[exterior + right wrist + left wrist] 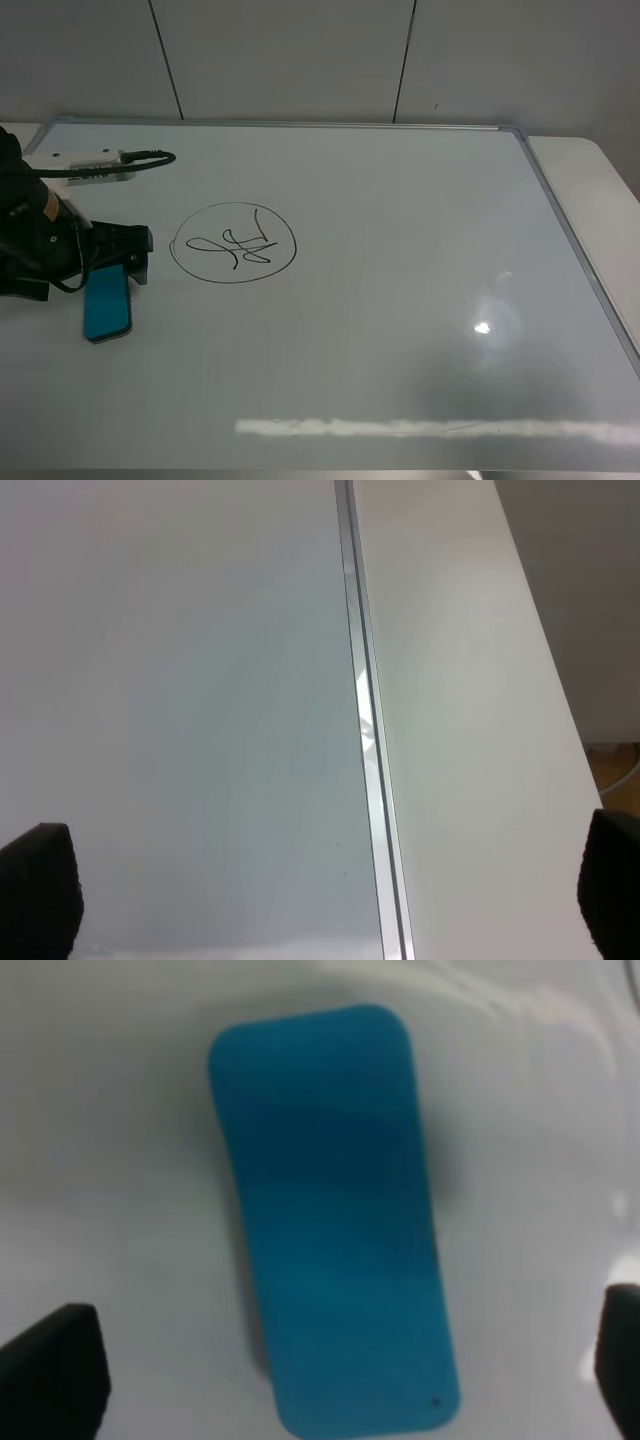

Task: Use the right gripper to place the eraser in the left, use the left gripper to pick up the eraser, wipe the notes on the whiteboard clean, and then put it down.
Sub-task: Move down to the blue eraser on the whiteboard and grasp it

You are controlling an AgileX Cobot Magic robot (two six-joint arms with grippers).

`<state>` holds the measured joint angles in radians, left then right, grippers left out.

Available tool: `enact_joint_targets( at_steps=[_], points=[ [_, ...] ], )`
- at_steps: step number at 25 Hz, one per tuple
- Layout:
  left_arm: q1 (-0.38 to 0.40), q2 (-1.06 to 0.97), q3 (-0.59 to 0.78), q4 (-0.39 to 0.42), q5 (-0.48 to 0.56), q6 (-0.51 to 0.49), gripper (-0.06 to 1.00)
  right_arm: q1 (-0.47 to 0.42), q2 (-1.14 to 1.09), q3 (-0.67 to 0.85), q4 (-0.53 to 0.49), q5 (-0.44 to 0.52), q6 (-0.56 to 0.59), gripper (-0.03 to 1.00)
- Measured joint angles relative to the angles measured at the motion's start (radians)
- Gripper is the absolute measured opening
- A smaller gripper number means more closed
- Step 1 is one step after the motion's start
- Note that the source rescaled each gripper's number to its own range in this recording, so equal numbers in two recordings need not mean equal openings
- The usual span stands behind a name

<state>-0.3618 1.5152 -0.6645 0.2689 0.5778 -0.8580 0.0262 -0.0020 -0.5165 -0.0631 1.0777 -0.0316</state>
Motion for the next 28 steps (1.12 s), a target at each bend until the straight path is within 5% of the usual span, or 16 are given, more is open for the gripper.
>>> enact_joint_targets(
  at_steps=[10,28],
  points=[
    [0.116,0.048,-0.002,-0.053,-0.048,0.112,0.98,0.000,0.000,0.000,0.000,-0.001,0.000,1.00],
    [0.122,0.152,-0.003,-0.080,-0.132,0.140,0.98,0.000,0.000,0.000,0.000,-0.001,0.000,1.00]
  ],
)
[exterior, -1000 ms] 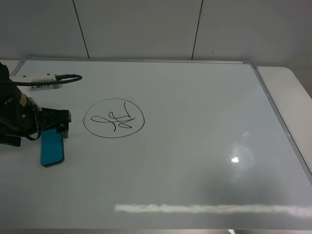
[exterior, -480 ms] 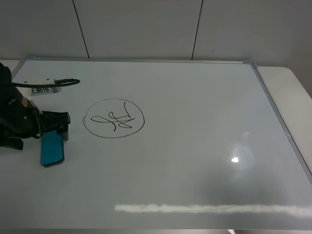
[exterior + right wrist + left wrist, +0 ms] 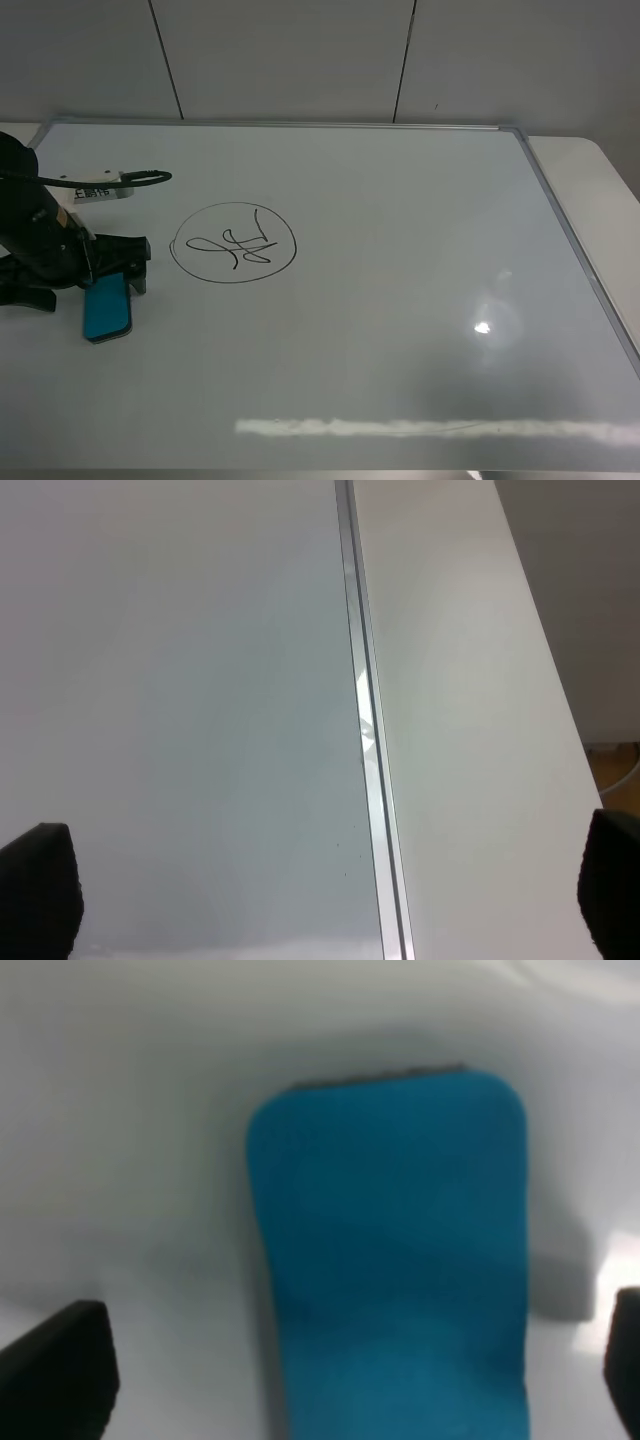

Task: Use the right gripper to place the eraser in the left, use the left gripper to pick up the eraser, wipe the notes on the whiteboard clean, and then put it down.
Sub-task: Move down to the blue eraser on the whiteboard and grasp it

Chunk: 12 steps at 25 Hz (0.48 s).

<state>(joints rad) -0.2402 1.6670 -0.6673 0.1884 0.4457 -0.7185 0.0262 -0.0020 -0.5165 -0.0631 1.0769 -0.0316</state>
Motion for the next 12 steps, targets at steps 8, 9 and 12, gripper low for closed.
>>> enact_joint_targets(
  at_steps=[8,9,12],
  points=[
    [0.000,0.035,0.000,-0.012,-0.016,0.008,0.98,0.000,0.000,0.000,0.000,0.000,0.000,1.00],
    [0.000,0.035,0.000,-0.014,-0.017,0.009,0.98,0.000,0.000,0.000,0.000,0.000,0.000,1.00],
    [0.000,0.038,-0.013,-0.018,0.003,0.016,0.98,0.000,0.000,0.000,0.000,0.000,0.000,1.00]
  ],
)
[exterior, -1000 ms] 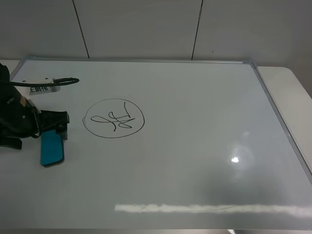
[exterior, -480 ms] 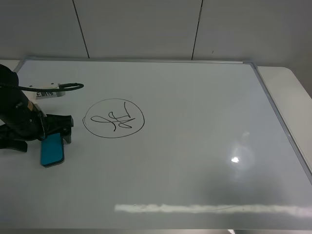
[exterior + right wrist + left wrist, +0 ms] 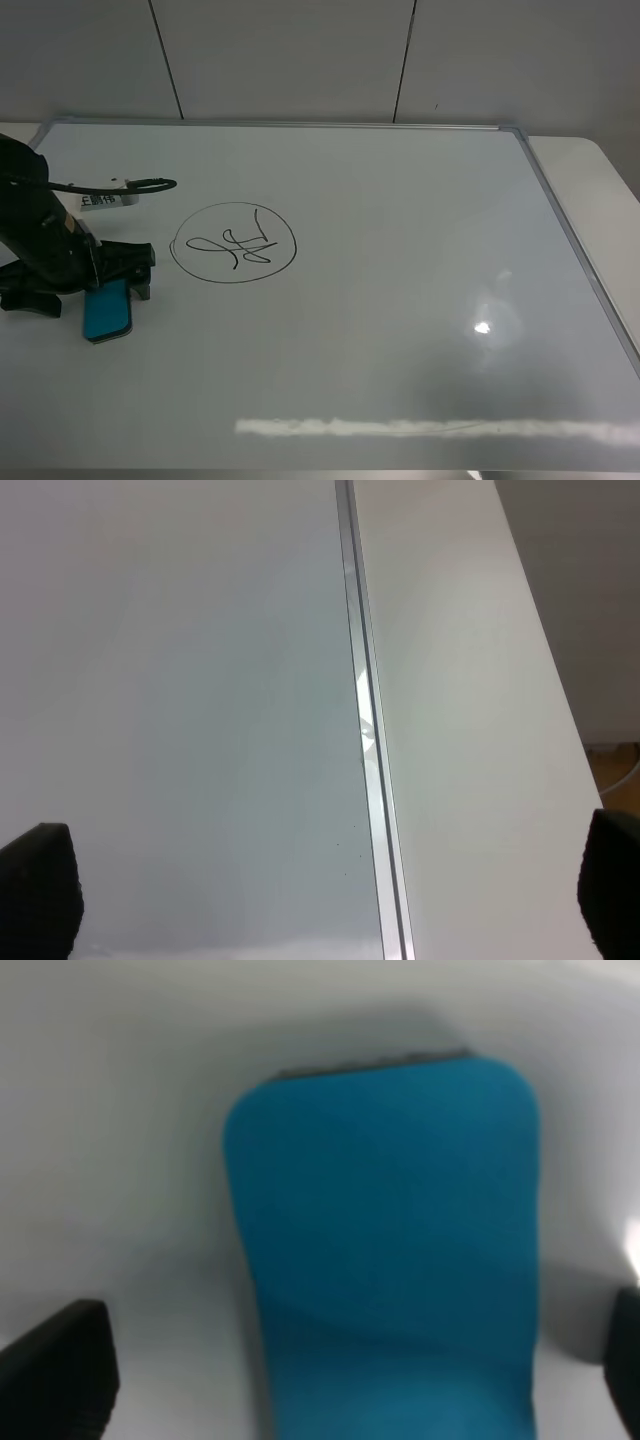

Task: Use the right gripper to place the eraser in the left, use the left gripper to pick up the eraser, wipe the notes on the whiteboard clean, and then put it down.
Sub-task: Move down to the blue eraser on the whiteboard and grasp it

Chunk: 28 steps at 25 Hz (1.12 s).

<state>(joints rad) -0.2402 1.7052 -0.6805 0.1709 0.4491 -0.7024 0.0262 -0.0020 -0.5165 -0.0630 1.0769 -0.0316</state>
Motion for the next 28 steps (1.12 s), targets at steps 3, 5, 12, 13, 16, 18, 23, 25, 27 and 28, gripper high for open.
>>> enact_joint_targets(
  at_steps=[3,5,12,13,16,18,23,25,27,28],
  points=[
    [0.000,0.000,-0.037,-0.001,0.051,0.022,0.98,0.000,0.000,0.000,0.000,0.000,0.000,1.00],
    [0.000,0.000,-0.055,-0.001,0.064,0.030,0.98,0.000,0.000,0.000,0.000,0.000,0.000,1.00],
    [0.000,0.000,-0.057,-0.008,0.063,0.038,0.98,0.000,0.000,0.000,0.000,0.000,0.000,1.00],
    [0.000,0.000,-0.057,-0.009,0.063,0.038,0.98,0.000,0.000,0.000,0.000,0.000,0.000,1.00],
    [0.000,0.000,-0.057,-0.010,0.063,0.039,0.98,0.000,0.000,0.000,0.000,0.000,0.000,1.00],
    [0.000,0.000,-0.057,-0.010,0.063,0.040,0.94,0.000,0.000,0.000,0.000,0.000,0.000,1.00],
    [0.000,0.000,-0.057,-0.010,0.063,0.044,0.13,0.000,0.000,0.000,0.000,0.000,0.000,1.00],
    [0.000,0.000,-0.057,-0.010,0.063,0.052,0.00,0.000,0.000,0.000,0.000,0.000,0.000,1.00],
    [0.000,0.000,-0.057,-0.011,0.063,0.068,0.01,0.000,0.000,0.000,0.000,0.000,0.000,1.00],
    [0.000,0.000,-0.057,-0.011,0.063,0.073,0.01,0.000,0.000,0.000,0.000,0.000,0.000,1.00]
  ],
)
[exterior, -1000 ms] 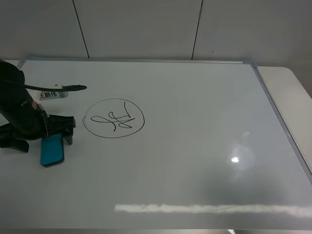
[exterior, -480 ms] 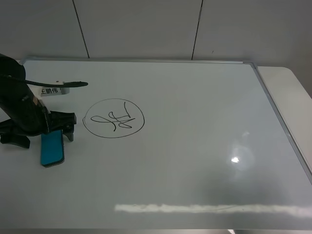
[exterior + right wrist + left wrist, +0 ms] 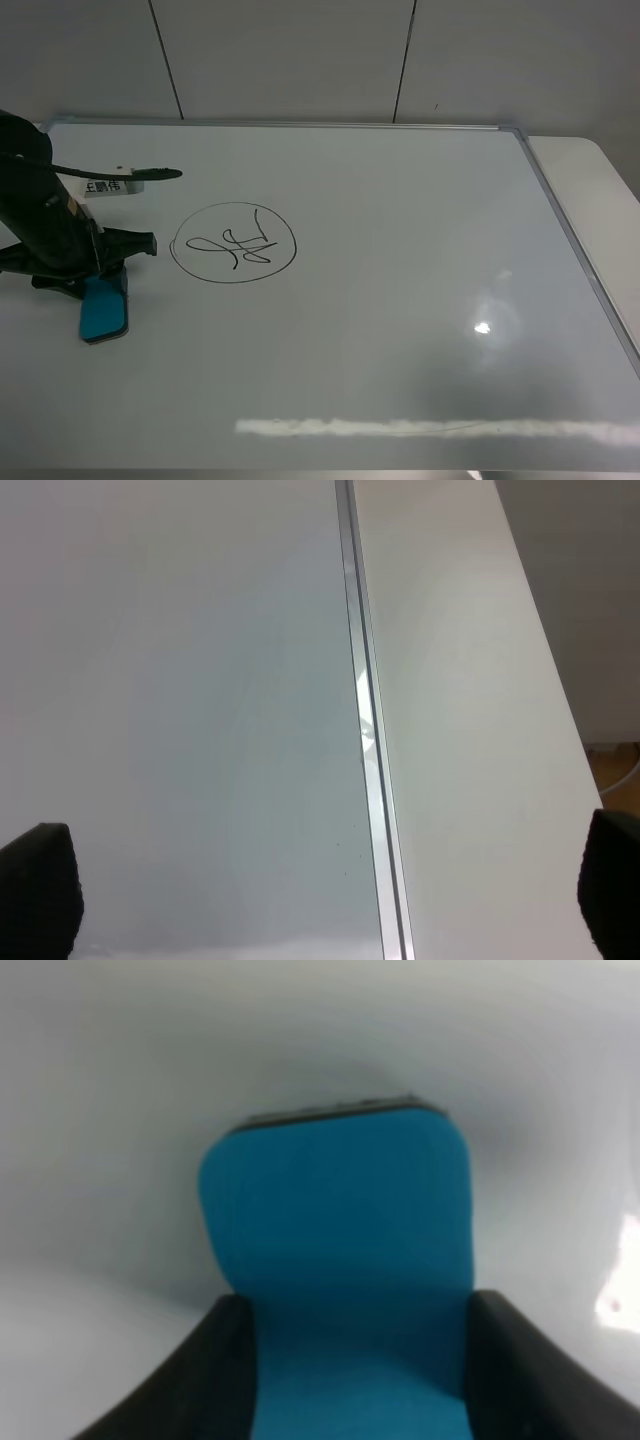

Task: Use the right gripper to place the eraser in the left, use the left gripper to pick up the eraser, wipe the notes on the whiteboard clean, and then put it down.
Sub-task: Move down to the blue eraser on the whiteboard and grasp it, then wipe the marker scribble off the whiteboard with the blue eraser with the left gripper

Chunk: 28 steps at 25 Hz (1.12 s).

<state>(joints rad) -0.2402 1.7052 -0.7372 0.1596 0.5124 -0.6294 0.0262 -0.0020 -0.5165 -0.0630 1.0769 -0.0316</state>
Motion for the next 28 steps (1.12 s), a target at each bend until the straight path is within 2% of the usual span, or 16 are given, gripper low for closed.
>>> enact_joint_targets(
  at_steps=[5,9,13,16,19,28],
  points=[
    [0.000,-0.001,0.000,-0.007,0.014,0.042,0.01,0.000,0.000,0.000,0.000,0.000,0.000,1.00],
    [0.000,-0.027,-0.017,-0.023,0.085,0.137,0.01,0.000,0.000,0.000,0.000,0.000,0.000,1.00],
    [0.000,-0.067,-0.101,-0.039,0.171,0.249,0.01,0.000,0.000,0.000,0.000,0.000,0.000,1.00],
    [-0.013,-0.068,-0.181,-0.050,0.195,0.321,0.01,0.000,0.000,0.000,0.000,0.000,0.000,1.00],
    [-0.070,-0.046,-0.240,-0.053,0.196,0.355,0.01,0.000,0.000,0.000,0.000,0.000,0.000,1.00],
    [-0.329,0.167,-0.394,-0.060,0.174,0.396,0.01,0.000,0.000,0.000,0.000,0.000,0.000,1.00]
  ],
)
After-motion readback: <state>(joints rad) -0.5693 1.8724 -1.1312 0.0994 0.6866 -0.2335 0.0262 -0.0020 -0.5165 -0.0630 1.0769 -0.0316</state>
